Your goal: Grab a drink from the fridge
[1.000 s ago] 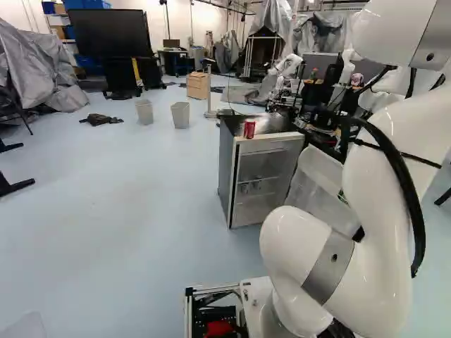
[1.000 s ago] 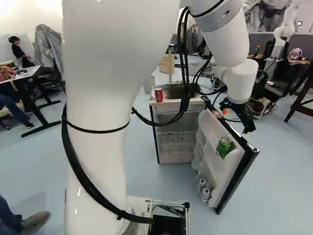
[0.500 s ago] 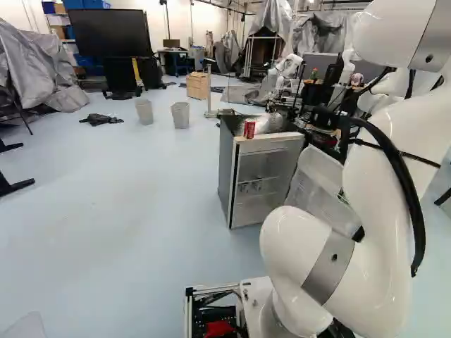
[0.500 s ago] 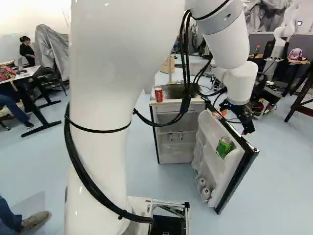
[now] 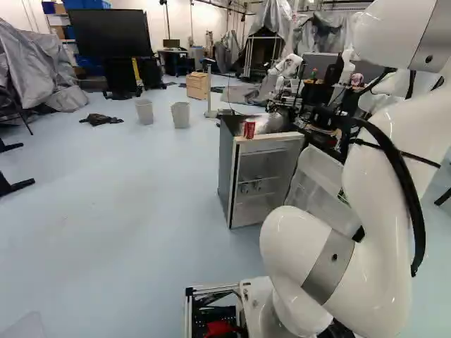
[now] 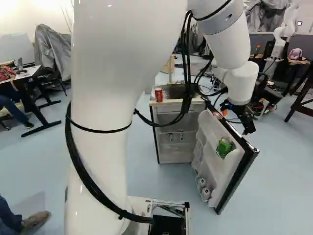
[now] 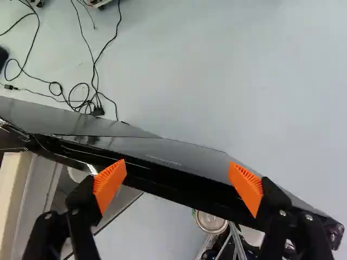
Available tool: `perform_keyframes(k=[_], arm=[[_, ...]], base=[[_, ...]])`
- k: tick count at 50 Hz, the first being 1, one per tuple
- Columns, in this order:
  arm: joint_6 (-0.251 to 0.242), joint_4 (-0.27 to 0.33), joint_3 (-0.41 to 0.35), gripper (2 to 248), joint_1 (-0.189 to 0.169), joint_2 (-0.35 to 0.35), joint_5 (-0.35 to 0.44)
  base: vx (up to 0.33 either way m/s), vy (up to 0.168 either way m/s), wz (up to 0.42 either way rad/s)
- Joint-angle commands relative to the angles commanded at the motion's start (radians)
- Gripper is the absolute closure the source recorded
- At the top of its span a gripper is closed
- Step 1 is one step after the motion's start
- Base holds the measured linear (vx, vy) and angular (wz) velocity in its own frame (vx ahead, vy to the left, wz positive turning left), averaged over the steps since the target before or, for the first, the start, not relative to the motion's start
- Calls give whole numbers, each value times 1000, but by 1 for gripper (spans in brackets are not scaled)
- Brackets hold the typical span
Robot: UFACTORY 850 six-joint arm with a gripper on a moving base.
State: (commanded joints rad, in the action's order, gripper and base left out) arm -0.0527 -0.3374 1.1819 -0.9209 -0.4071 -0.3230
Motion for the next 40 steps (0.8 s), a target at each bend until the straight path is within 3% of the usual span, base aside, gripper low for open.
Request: perform_keyframes(k=[22,40], arm=[[0,-115,52,3,-23,-40,0],[0,-129,90,3,-34,-100,0]], base=[[0,0,0],[0,0,0]])
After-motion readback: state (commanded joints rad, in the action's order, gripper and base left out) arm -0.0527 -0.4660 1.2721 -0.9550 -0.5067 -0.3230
